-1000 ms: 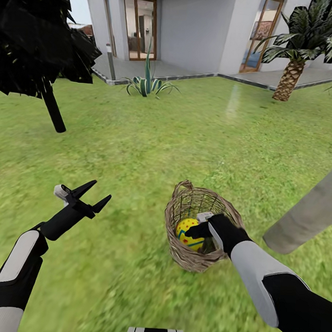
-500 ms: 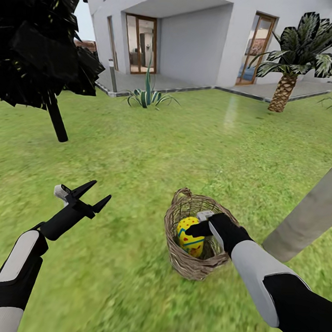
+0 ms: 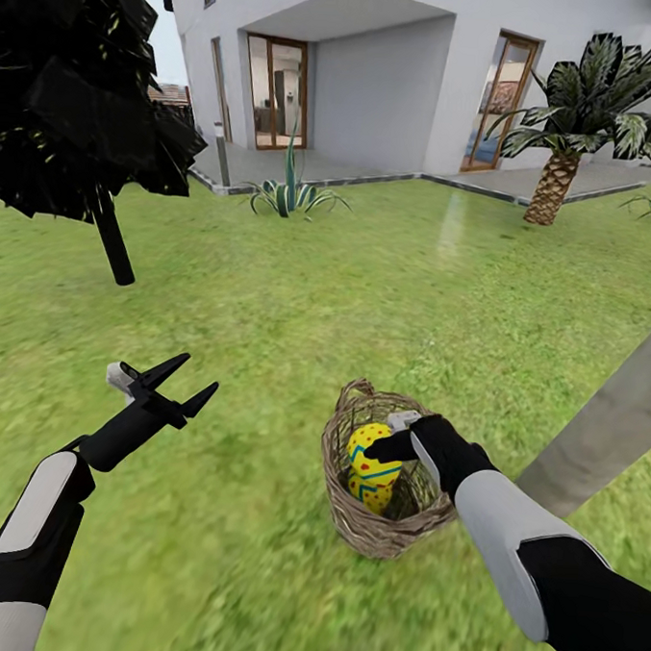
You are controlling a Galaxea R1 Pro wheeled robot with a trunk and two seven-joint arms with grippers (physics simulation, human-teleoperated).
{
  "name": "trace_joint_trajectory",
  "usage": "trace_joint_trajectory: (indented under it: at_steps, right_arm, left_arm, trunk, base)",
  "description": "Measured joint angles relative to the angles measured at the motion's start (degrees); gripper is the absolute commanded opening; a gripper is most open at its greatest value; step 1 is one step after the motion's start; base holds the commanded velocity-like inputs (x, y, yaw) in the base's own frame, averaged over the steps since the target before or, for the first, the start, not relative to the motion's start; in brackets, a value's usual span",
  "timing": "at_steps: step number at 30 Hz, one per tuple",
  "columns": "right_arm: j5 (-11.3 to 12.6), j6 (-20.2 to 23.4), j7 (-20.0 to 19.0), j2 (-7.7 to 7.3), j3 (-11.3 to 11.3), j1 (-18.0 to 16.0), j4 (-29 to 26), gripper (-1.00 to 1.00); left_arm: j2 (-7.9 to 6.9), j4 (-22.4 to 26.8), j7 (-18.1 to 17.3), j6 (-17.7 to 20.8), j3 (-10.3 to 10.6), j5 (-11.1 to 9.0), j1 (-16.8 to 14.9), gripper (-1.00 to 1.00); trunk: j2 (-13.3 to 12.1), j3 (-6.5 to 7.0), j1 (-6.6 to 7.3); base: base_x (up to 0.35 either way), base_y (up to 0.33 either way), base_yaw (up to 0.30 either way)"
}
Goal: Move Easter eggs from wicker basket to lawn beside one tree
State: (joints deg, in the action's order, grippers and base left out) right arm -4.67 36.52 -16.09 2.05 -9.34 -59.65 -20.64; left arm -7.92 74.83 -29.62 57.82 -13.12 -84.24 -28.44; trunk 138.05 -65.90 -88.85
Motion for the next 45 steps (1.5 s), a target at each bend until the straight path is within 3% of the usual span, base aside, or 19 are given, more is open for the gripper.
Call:
trace_joint_trajectory:
  at_steps: [9,12,16,24,33,35,39,45]
  right_arm:
    - [-0.02,0.57,0.06,-0.85,-0.08,-0.03,0.05,-1.00]
    - [-0.32,4.48,0.11,-1.43,-0.11,-0.10,-0.63,-1.00]
    - [-0.18,5.36,0.10,-1.91,-0.21,-0.10,-2.34,-1.00]
    - [-0.19,5.47,0.08,-2.23,-0.05,-0.10,-2.48,-1.00]
    - [0.34,5.42,-0.49,-4.54,0.61,-0.11,-2.63,-1.00]
    - [0.51,5.44,-3.61,-5.00,0.86,-0.11,-3.66,-1.00]
    - [0.52,5.57,-16.70,-8.50,1.73,-0.10,-4.99,-1.00]
    - [0.57,5.50,-32.43,-11.41,8.43,-0.10,-5.00,-1.00]
  left_arm:
    - [0.00,-0.01,0.00,-0.09,0.01,0.03,0.00,1.00]
    - [0.02,0.00,0.00,-0.09,0.08,0.02,0.00,1.00]
    - [0.00,0.00,0.00,-0.09,2.48,0.02,0.00,1.00]
    - [-0.01,-0.01,0.00,-0.14,2.72,0.01,0.00,1.00]
    - [-0.05,-0.01,0.00,-0.17,2.72,0.01,0.00,1.00]
    - [-0.07,-0.01,-0.01,-0.16,2.72,0.00,0.00,1.00]
    - [-0.06,0.00,-0.01,-0.16,2.72,0.00,0.00,1.00]
    - [-0.03,-0.01,-0.01,-0.17,2.72,0.01,0.00,1.00]
  trunk:
    - [-3.61,1.62,1.98]
    - [-4.81,2.15,2.64]
    - [-6.42,2.87,3.52]
    - [-9.63,4.31,5.27]
    - [-13.24,5.92,7.25]
    - [-14.04,6.28,7.69]
    - [-15.64,7.00,8.57]
    - [-18.05,8.08,9.89]
  base:
    - [0.000,0.000,0.000]
    - [0.000,0.000,0.000]
    - [0.000,0.000,0.000]
    - [0.000,0.000,0.000]
    - [0.000,0.000,0.000]
    - [0.000,0.000,0.000]
    - [0.000,0.000,0.000]
    - [0.000,0.000,0.000]
